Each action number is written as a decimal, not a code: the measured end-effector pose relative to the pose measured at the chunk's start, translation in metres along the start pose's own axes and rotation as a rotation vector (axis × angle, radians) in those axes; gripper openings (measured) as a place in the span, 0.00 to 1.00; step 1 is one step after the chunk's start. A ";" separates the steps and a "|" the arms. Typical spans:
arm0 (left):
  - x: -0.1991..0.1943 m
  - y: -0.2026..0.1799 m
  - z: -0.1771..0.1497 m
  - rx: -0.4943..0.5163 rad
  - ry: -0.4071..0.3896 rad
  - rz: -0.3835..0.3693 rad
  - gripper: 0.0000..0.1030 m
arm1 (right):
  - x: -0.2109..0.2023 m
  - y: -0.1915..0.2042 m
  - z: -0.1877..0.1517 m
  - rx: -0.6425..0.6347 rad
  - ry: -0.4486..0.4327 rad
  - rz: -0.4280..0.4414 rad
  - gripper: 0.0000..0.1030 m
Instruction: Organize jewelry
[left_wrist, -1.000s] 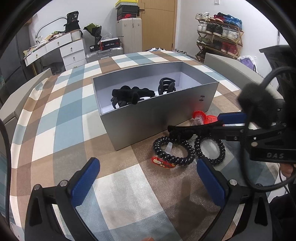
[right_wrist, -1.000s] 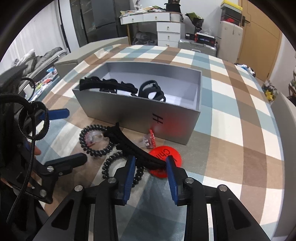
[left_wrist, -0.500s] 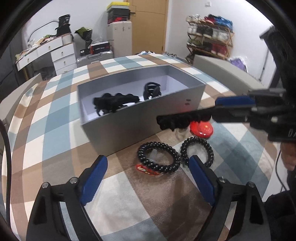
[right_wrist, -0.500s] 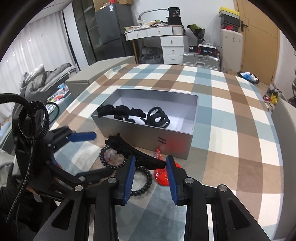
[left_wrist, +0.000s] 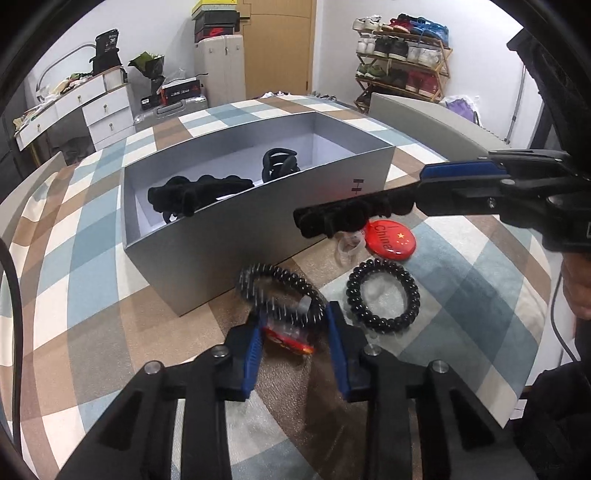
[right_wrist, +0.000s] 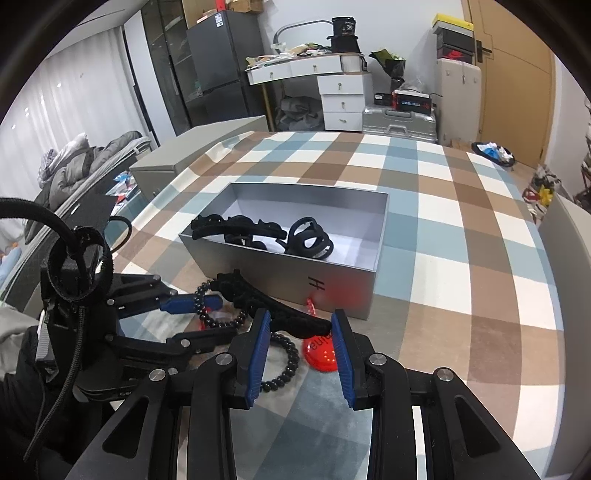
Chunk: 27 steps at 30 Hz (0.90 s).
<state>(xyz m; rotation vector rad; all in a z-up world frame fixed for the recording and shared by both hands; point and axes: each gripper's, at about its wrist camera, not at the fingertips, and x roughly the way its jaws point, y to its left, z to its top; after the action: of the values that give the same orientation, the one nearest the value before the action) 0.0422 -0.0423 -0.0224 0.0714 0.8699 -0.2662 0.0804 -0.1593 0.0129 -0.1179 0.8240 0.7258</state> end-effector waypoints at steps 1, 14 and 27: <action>0.000 0.000 0.000 0.002 -0.001 -0.004 0.21 | -0.001 0.000 0.000 0.001 -0.002 0.001 0.31; -0.007 -0.001 0.001 0.029 -0.001 -0.002 0.20 | -0.006 -0.003 0.002 0.005 -0.012 0.005 0.31; -0.006 0.004 -0.003 0.066 0.063 0.026 0.36 | -0.005 -0.003 0.002 0.002 -0.010 0.003 0.31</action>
<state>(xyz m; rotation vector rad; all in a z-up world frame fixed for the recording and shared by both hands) 0.0374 -0.0364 -0.0201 0.1532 0.9218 -0.2701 0.0812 -0.1638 0.0174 -0.1111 0.8154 0.7281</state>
